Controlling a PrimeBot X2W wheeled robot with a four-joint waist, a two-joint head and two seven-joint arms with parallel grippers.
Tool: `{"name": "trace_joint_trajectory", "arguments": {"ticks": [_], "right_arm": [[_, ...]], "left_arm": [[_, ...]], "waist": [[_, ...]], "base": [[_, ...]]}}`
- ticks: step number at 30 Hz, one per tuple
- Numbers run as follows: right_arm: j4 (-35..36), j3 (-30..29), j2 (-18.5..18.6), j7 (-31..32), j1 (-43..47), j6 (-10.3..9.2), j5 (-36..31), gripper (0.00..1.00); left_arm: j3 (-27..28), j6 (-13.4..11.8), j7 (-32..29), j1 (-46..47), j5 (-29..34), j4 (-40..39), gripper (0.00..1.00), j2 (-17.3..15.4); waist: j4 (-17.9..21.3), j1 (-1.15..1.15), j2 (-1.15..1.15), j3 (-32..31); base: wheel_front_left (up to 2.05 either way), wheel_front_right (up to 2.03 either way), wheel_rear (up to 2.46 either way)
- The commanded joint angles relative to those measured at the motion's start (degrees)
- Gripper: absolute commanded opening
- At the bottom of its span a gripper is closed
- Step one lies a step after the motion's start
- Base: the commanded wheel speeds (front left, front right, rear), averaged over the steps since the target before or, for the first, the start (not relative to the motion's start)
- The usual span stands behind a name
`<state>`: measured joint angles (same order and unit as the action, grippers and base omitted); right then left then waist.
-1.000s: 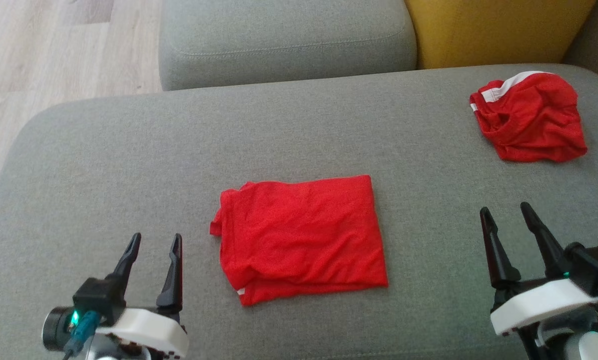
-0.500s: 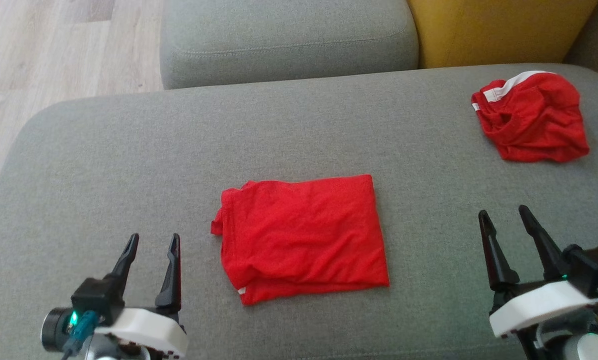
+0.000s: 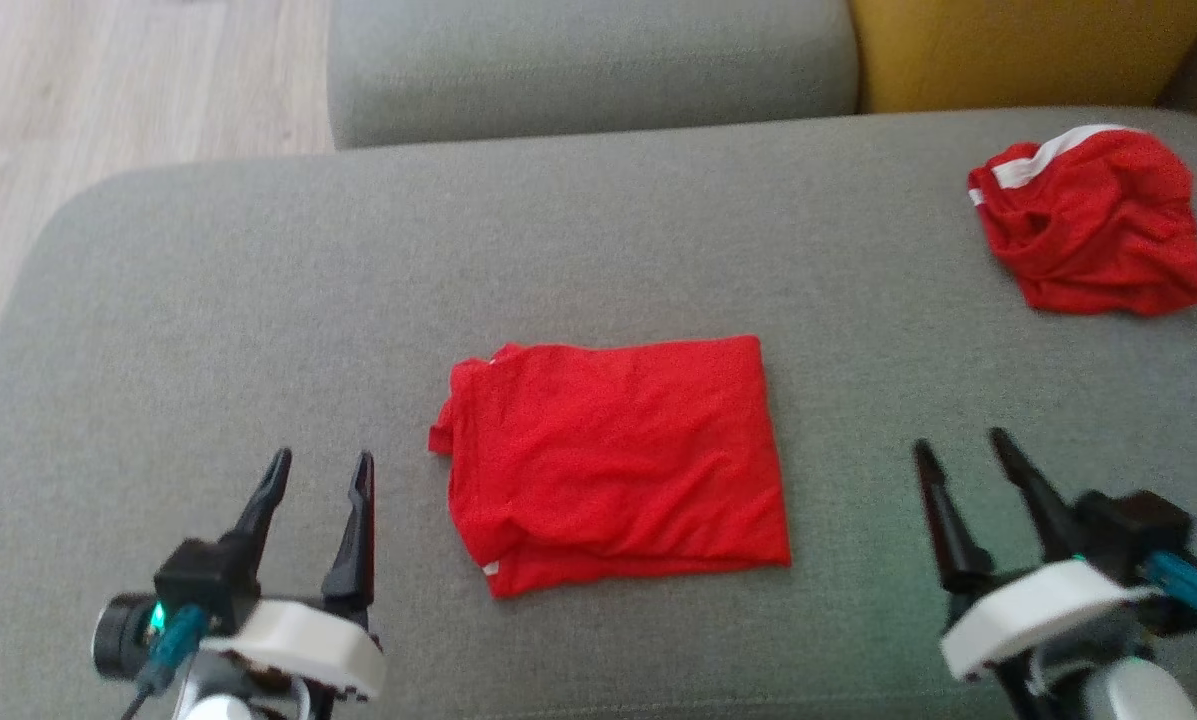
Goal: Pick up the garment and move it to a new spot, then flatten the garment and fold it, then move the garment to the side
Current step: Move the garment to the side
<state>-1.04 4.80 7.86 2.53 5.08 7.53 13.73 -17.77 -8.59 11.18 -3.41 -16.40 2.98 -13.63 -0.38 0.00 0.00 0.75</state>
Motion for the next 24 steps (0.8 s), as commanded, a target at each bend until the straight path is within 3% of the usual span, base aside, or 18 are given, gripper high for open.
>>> {"name": "trace_joint_trajectory", "arguments": {"ticks": [1,10,21,23,24], "right_arm": [[1.05,2.02,0.50,-0.39,-4.22,-0.04,0.71,1.00],[-14.52,11.13,-0.45,-1.61,-13.19,-0.04,5.70,1.00],[-33.84,16.62,-2.10,-1.16,-25.66,-0.04,9.98,1.00],[-35.56,18.23,-2.03,-0.83,-27.08,-0.04,10.83,0.00],[-36.14,18.84,-1.91,-0.89,-27.66,-0.04,11.24,0.00]], "left_arm": [[2.16,-0.17,0.44,4.33,0.10,-2.24,1.00,-0.95],[0.75,0.65,1.38,9.30,0.61,-1.65,1.00,0.23],[0.19,1.25,3.18,13.03,0.66,0.69,1.00,2.32],[0.18,1.38,3.34,13.41,0.71,1.03,1.00,2.47],[0.20,1.44,3.40,13.58,0.74,1.15,1.00,2.52]], "waist": [[-0.71,0.00,0.00,1.07],[-4.30,0.00,0.00,6.27],[-6.23,0.00,0.00,11.47],[-5.94,0.00,0.00,11.97],[-5.67,0.00,0.00,12.21]], "base": [[0.00,0.00,0.00],[0.00,0.00,0.00],[0.00,0.00,0.00],[0.00,0.00,0.00],[0.00,0.00,0.00]]}}
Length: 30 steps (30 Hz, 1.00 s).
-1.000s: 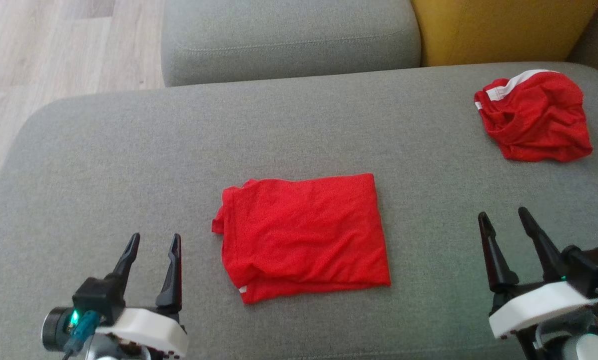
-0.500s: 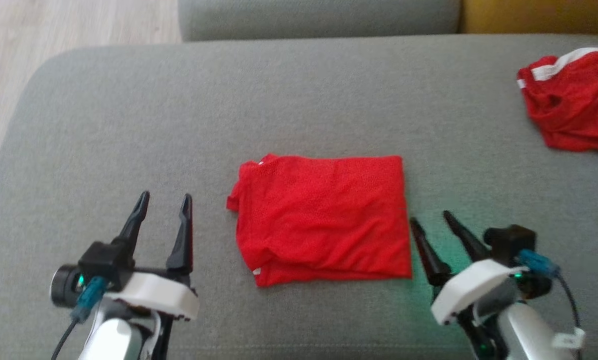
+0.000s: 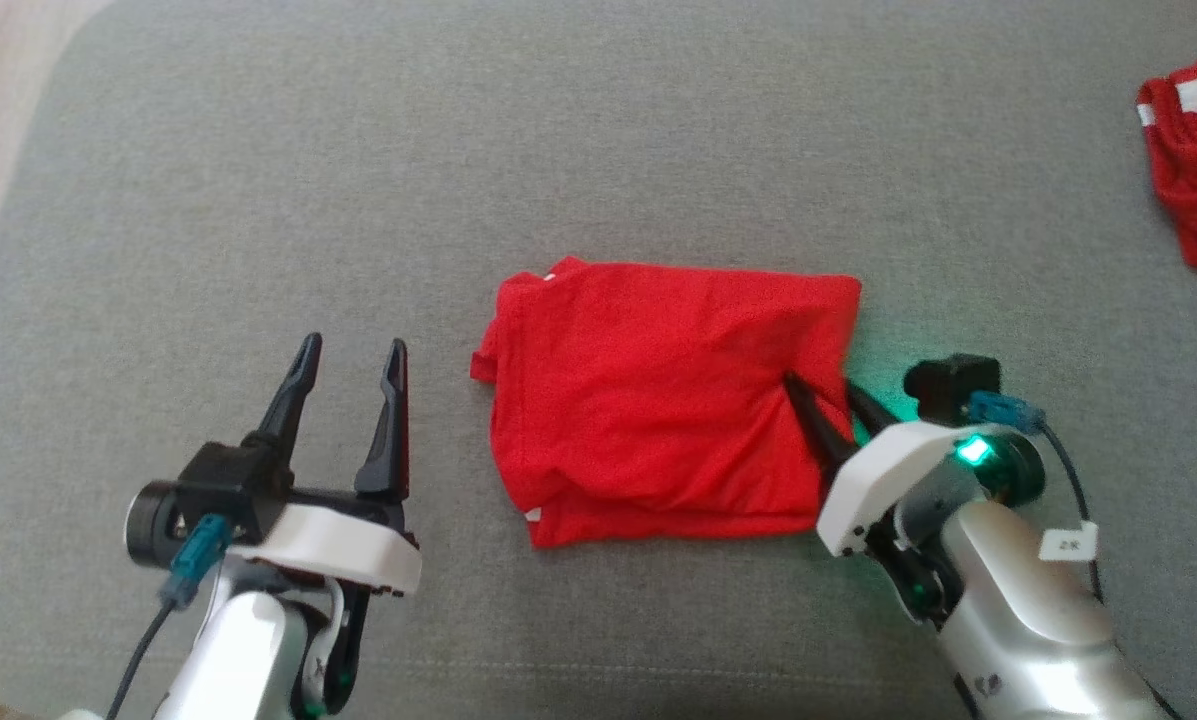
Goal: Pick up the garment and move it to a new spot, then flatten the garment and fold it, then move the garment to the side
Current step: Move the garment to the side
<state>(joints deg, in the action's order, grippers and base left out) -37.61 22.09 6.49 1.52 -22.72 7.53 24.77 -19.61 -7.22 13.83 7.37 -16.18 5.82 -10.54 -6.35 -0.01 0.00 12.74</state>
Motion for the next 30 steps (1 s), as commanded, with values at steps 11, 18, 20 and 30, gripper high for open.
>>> {"name": "trace_joint_trajectory", "arguments": {"ticks": [11,18,20,30], "right_arm": [[3.44,4.47,4.29,-4.75,-2.70,-0.04,-1.87,0.00],[6.41,0.30,8.78,-5.66,-4.67,-0.04,-3.34,0.00],[6.77,-1.81,9.33,-6.13,-6.58,-0.04,-3.14,0.00],[-2.10,-9.16,9.61,-10.41,-25.58,-0.04,-0.54,0.00]], "left_arm": [[1.97,0.88,1.05,4.59,1.56,-1.96,1.00,-1.42],[1.61,1.09,0.66,6.61,2.45,-3.03,1.00,-2.37],[1.36,1.23,0.19,7.47,2.82,-3.45,1.00,-2.77],[-1.63,2.86,-3.83,13.51,5.51,-6.58,1.00,-4.34]], "waist": [[8.52,0.01,0.00,2.32],[14.12,0.01,0.00,4.72],[15.76,0.01,0.00,5.68],[18.00,0.01,0.00,14.21]], "base": [[0.00,0.00,0.00],[0.00,0.00,0.00],[0.00,0.00,0.00],[0.00,0.00,0.00]]}}
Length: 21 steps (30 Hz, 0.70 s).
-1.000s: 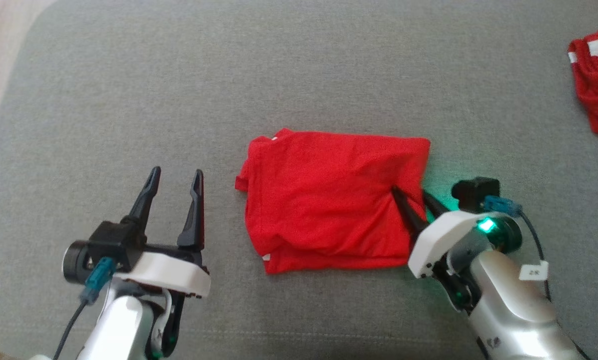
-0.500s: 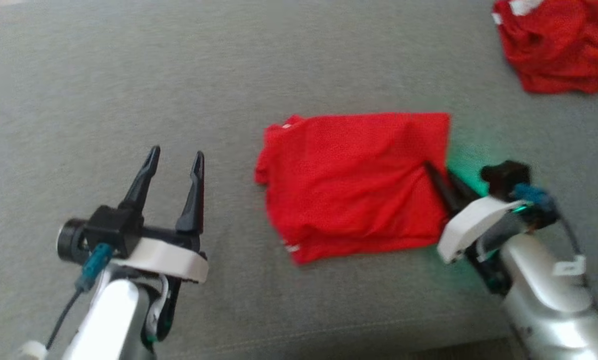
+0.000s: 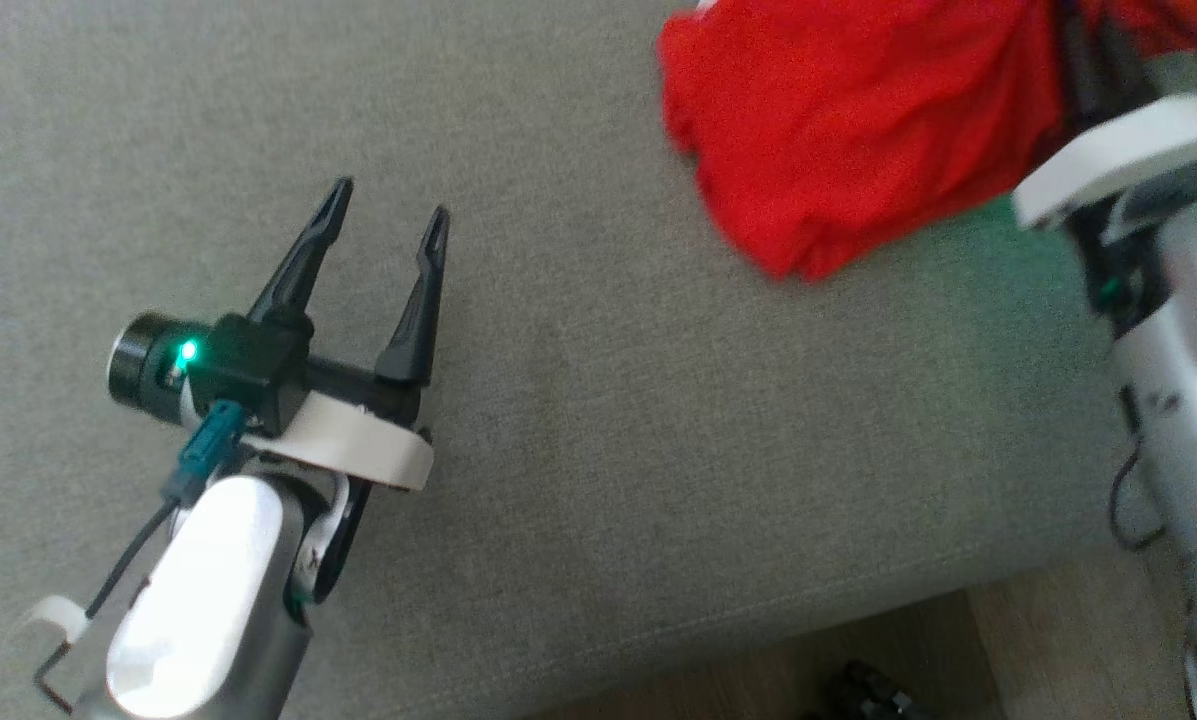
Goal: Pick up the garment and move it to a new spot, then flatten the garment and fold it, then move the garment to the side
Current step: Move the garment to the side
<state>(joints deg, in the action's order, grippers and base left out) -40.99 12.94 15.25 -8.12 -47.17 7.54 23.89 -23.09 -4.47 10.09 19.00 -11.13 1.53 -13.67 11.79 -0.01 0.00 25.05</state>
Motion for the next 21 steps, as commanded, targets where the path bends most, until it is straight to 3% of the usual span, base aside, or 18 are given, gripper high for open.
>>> {"name": "trace_joint_trajectory", "arguments": {"ticks": [1,13,21], "right_arm": [[0.28,-0.64,1.60,-1.29,-2.65,-0.05,0.57,0.00],[-7.39,-4.00,13.55,-4.01,-14.12,-0.05,0.18,0.00],[-10.36,-3.07,17.38,-3.71,-17.80,-0.05,2.05,0.00]], "left_arm": [[1.70,0.19,-0.30,2.35,0.65,-2.60,1.00,-1.31],[0.73,0.57,-1.62,6.46,2.30,-5.68,1.00,-2.53],[0.76,0.60,-2.95,8.42,3.22,-8.08,1.00,-3.97]], "waist": [[-0.26,0.01,0.00,2.77],[-1.60,0.01,0.00,10.14],[-1.19,0.01,0.00,14.01]], "base": [[0.00,0.00,0.00],[0.00,0.00,0.00],[0.00,0.00,0.00]]}}
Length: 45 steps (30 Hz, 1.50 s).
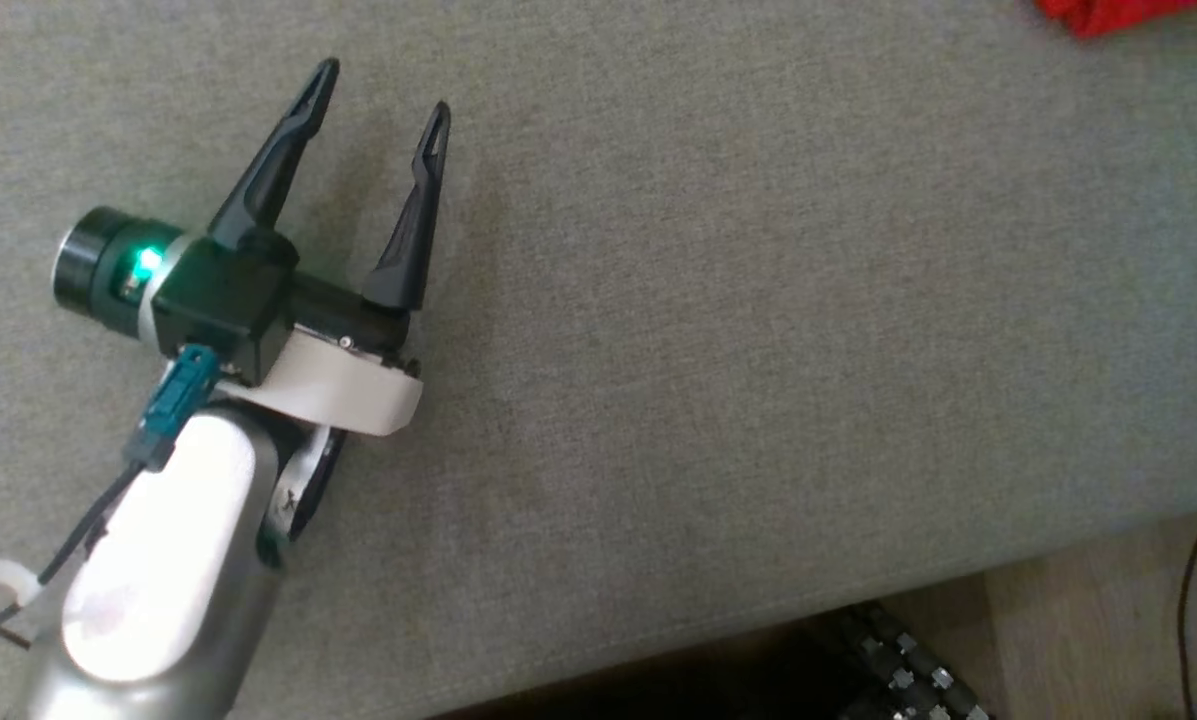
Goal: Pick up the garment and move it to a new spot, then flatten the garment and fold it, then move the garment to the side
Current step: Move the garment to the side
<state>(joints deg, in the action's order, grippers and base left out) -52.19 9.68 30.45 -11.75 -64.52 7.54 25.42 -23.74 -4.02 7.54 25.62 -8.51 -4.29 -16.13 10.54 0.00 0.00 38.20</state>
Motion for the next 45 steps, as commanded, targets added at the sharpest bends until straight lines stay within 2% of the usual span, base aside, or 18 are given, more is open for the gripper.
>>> {"name": "trace_joint_trajectory", "arguments": {"ticks": [1,12,13,14,15,16,24,28,37,45], "right_arm": [[0.16,0.31,2.69,-0.06,-0.84,-0.05,0.67,0.00],[-3.60,2.54,3.22,-2.00,-3.40,-0.05,3.18,0.00],[-3.93,2.77,3.06,-2.17,-3.55,-0.05,3.26,0.16],[-4.16,2.99,2.86,-2.34,-3.64,-0.05,3.34,0.43],[-4.43,3.21,2.57,-2.48,-3.61,-0.05,3.46,0.93],[-4.59,3.51,2.38,-2.61,-3.59,-0.05,3.45,1.00],[-6.93,2.02,0.03,-3.19,-0.85,-0.05,2.35,1.00],[-3.55,-1.43,-2.64,-3.23,4.85,-0.05,1.21,1.00],[14.73,-8.44,-11.34,-3.24,25.63,-0.05,-4.05,1.00],[30.64,-7.45,-19.84,-2.01,39.07,-0.05,-10.12,1.00]], "left_arm": [[1.38,0.17,-0.57,2.08,0.72,-2.56,1.00,-1.67],[1.80,-0.23,-1.71,2.70,0.97,-4.15,1.00,-3.11],[1.79,-0.24,-1.74,2.75,0.94,-4.23,1.00,-3.16],[1.74,-0.30,-1.76,2.79,0.94,-4.29,1.00,-3.16],[1.71,-0.39,-1.76,2.78,0.95,-4.32,1.00,-3.15],[1.70,-0.48,-1.75,2.77,0.93,-4.34,1.00,-3.15],[2.00,-1.10,-0.13,1.18,-0.27,-2.36,1.00,-3.02],[2.19,-1.55,1.47,-0.85,-1.63,-0.28,1.00,-2.41],[2.84,-3.07,4.07,-6.68,-4.73,2.95,1.00,-0.91],[3.83,-4.54,5.60,-10.28,-6.91,5.32,1.00,0.53]], "waist": [[0.03,0.00,0.00,1.34],[0.29,0.00,0.00,3.21],[0.28,0.00,0.00,3.25],[0.27,0.00,0.00,3.27],[0.31,0.00,0.00,3.23],[0.35,0.00,0.00,3.18],[0.95,0.00,0.00,-0.79],[0.75,0.00,0.00,-5.46],[-1.24,0.00,0.00,-14.97],[-4.40,0.00,0.00,-20.47]], "base": [[0.00,0.00,0.00],[0.00,0.00,0.00],[0.00,0.00,0.00],[0.00,0.00,0.00],[0.00,0.00,0.00],[0.00,0.00,0.00],[0.00,0.00,0.00],[0.00,0.00,0.00],[0.00,0.00,0.00],[0.00,0.00,0.00]]}}
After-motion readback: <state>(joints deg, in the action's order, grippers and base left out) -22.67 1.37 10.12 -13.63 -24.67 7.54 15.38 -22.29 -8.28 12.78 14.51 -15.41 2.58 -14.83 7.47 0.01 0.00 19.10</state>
